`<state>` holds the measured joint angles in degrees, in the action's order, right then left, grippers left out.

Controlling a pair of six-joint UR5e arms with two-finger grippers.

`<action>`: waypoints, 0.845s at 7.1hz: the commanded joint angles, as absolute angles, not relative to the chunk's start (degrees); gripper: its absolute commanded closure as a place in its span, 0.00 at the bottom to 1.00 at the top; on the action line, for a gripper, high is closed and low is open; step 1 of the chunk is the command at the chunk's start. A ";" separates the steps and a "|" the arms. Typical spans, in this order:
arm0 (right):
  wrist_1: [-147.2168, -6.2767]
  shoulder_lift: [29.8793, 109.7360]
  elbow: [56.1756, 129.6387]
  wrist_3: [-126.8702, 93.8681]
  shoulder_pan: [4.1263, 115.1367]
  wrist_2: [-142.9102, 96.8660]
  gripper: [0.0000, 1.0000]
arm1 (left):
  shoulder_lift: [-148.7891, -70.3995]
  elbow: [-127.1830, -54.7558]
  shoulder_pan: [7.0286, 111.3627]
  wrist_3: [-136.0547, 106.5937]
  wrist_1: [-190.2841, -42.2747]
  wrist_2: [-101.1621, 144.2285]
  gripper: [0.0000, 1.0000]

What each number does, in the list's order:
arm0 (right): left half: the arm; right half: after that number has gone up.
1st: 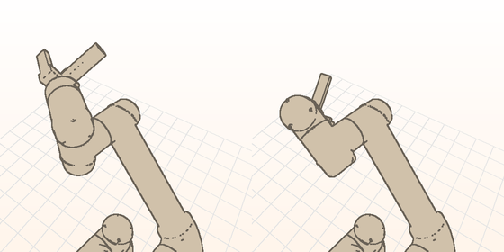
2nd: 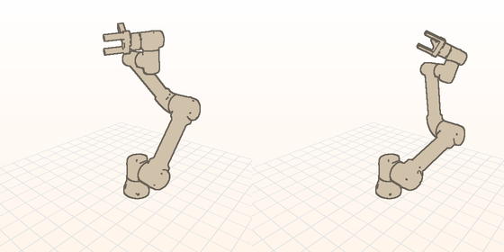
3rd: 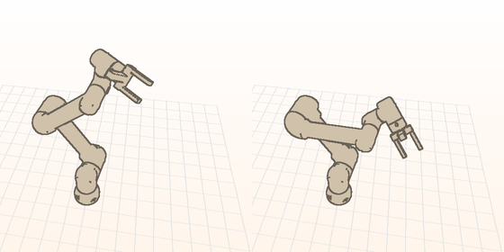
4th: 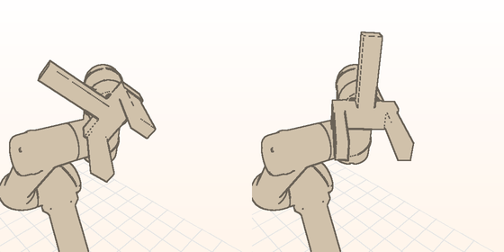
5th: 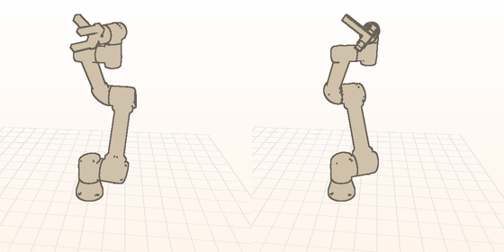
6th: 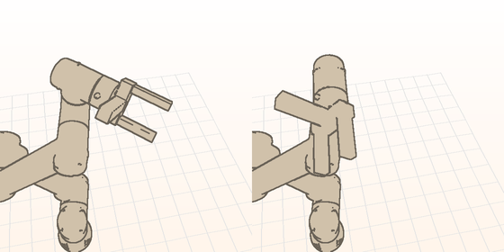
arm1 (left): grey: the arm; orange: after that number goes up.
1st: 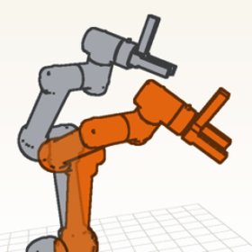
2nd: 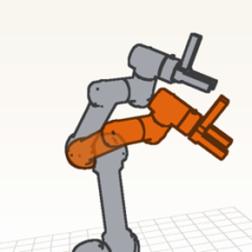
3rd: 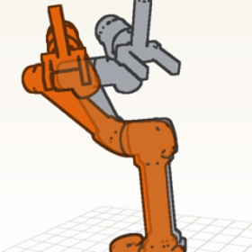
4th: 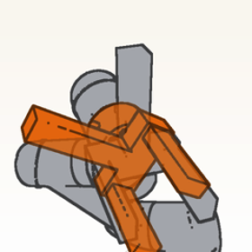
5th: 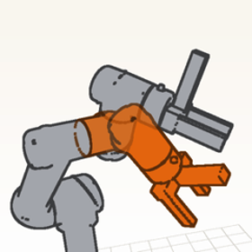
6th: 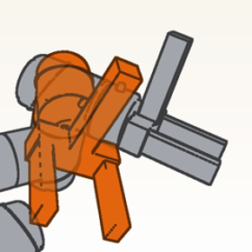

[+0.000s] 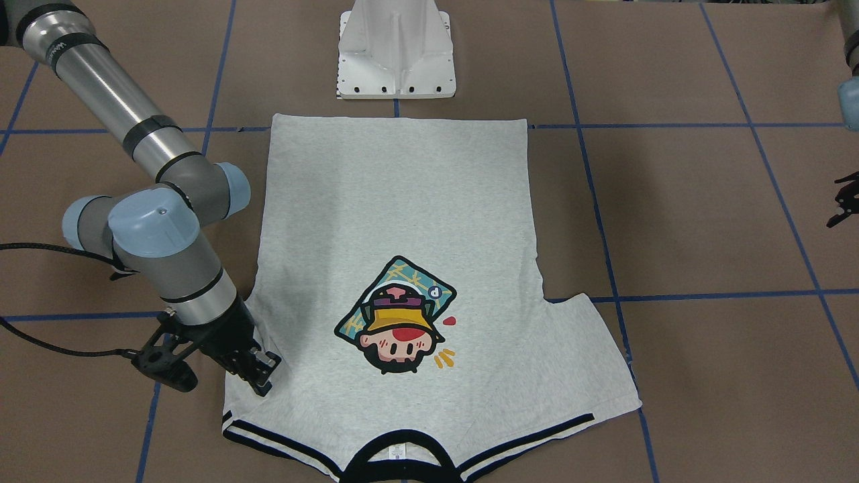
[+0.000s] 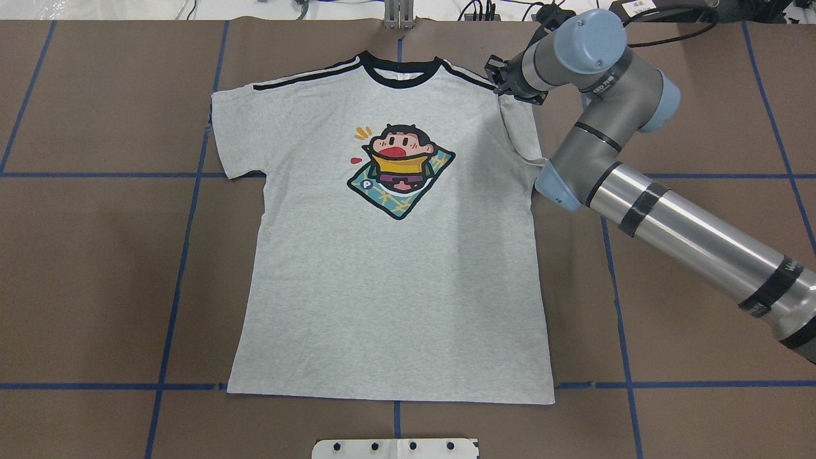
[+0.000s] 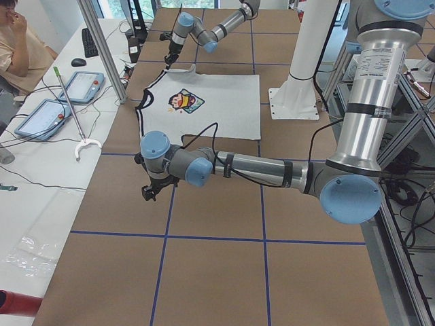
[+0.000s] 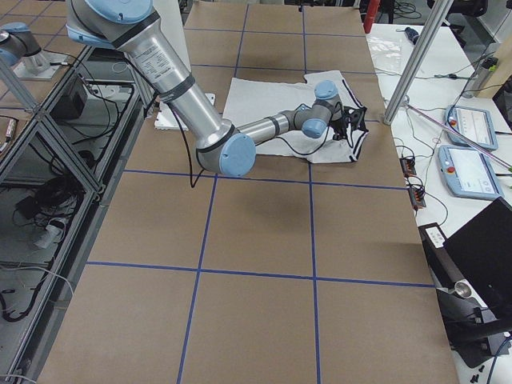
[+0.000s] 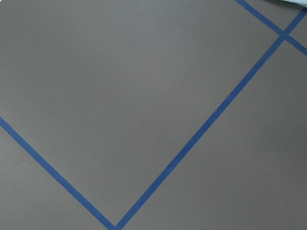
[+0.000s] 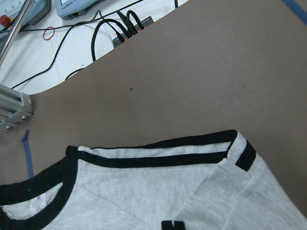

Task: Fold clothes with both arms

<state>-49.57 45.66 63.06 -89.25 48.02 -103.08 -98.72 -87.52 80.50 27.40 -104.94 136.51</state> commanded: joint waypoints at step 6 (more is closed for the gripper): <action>-50.71 39.01 56.74 -86.22 44.65 -93.69 0.00 | -98.61 -85.45 80.42 20.53 -107.38 136.58 0.00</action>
